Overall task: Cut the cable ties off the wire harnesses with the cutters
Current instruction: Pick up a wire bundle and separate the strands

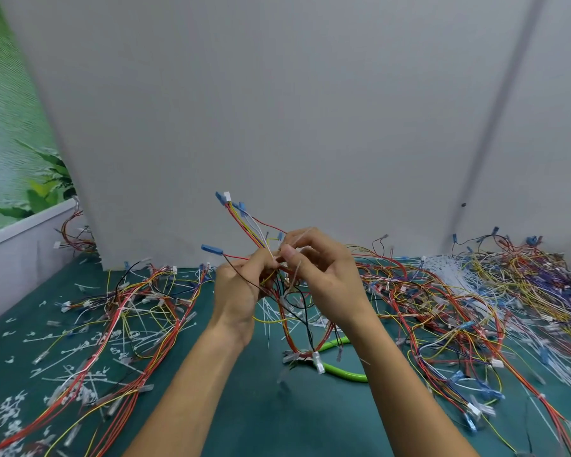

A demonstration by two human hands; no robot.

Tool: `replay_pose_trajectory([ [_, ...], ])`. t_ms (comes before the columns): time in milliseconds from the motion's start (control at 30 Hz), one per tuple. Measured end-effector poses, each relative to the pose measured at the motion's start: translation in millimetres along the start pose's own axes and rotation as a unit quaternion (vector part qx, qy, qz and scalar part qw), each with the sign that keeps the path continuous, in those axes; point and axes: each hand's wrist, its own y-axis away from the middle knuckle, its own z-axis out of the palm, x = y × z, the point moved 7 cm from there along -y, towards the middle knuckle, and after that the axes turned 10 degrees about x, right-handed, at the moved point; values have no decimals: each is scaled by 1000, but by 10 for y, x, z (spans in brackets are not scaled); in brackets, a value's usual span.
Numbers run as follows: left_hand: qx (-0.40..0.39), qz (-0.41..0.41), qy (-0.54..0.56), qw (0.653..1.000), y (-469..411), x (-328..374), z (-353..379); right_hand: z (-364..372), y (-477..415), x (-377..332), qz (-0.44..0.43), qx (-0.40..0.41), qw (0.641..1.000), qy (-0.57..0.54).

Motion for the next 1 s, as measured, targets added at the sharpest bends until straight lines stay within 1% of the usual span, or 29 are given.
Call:
replay_pose_trajectory([
  [100,-17,30,5,999,26,45,49,-13,-17,-15,24,1,999,-43],
  [200,-33,31,18,999,51,53,86,-25,-20,-47,34,0,996,-78],
  [267,-48,32,29,998,62,67,100,-35,-21,-61,31,0,997,-76],
  [367,-69,40,39,996,94,108,116,-43,-25,-82,15,-4,999,-38],
  [433,-60,33,25,997,98,106,104,-48,-20,-78,8,-5,1000,-13],
  [600,-15,-22,8,1000,46,50,34,3,15,-93,-9,-10,1000,17],
  [800,0,1,-20,1000,32,112,-10,35,18,-127,5,-14,1000,-13],
  [1000,-13,13,-39,999,-2,100,-16,36,23,-142,17,-17,999,-21],
])
